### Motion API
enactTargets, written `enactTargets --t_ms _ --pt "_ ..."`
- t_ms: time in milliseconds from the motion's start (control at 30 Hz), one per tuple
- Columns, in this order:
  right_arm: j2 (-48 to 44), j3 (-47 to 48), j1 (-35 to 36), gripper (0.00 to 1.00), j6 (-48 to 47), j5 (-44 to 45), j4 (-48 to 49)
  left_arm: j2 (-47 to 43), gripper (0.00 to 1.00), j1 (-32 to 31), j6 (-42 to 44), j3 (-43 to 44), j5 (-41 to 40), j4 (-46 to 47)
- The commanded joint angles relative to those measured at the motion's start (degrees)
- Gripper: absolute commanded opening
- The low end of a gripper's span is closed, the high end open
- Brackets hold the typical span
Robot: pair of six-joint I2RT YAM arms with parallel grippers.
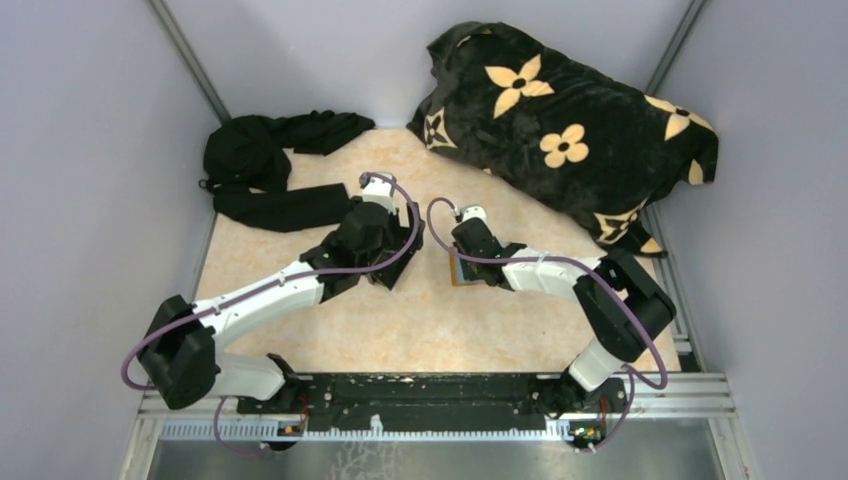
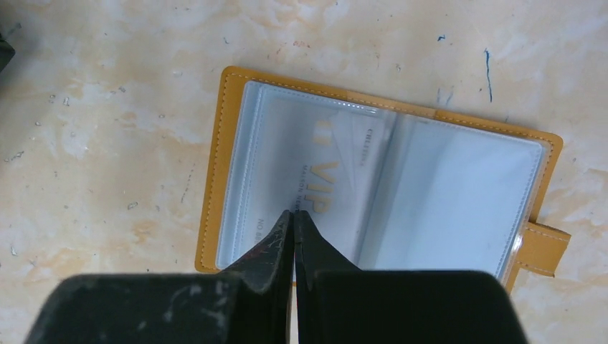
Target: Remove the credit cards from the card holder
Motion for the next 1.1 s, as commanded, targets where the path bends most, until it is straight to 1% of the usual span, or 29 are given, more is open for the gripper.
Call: enactTargets --t_ms 0,233,267,300,333,367,467,600,833,1067 --pt "0.8 0.4 0.4 0.0 0.6 1.4 -1.4 1.3 0.99 0.2 -0.6 0.4 0.2 0.5" --pt "-3.3 0.5 0.4 0.0 1.1 1.1 -0.4 1.4 0.99 0.2 0.0 0.7 0.3 0.5" --pt "-4.0 0.8 0.4 0.13 0.9 1.3 -0.3 1.3 0.99 0.2 -0.1 0.6 0.3 0.4" --pt "-4.5 1.0 0.4 0.29 0.5 1.2 -0.4 1.3 0.99 0.2 0.0 0.5 0.3 0.4" --pt "-4.8 1.3 0.4 0.43 0.1 1.3 -0.4 1.3 0.99 0.2 -0.1 0.5 0.3 0.3" --pt "-4.7 1.8 0.5 0.48 -0.3 1.3 -0.6 1.2 0.99 0.2 -0.1 0.4 0.3 0.3" --pt "-3.7 2.7 0.7 0.52 -1.0 1.7 -1.2 1.3 0.99 0.2 -0.3 0.2 0.4 0.3" --pt "-1.8 3.8 1.6 0.53 -1.3 2.8 -2.2 1.5 0.99 0.2 -0.4 0.1 0.3 -0.3" --pt "0.1 5.2 3.6 0.6 -1.4 3.9 -2.9 1.8 0.99 0.2 -0.6 -0.3 0.6 -0.9" --pt "2.9 6.0 4.6 0.6 -1.4 5.4 -4.2 2.4 0.99 0.2 -0.6 -0.3 0.9 -1.0"
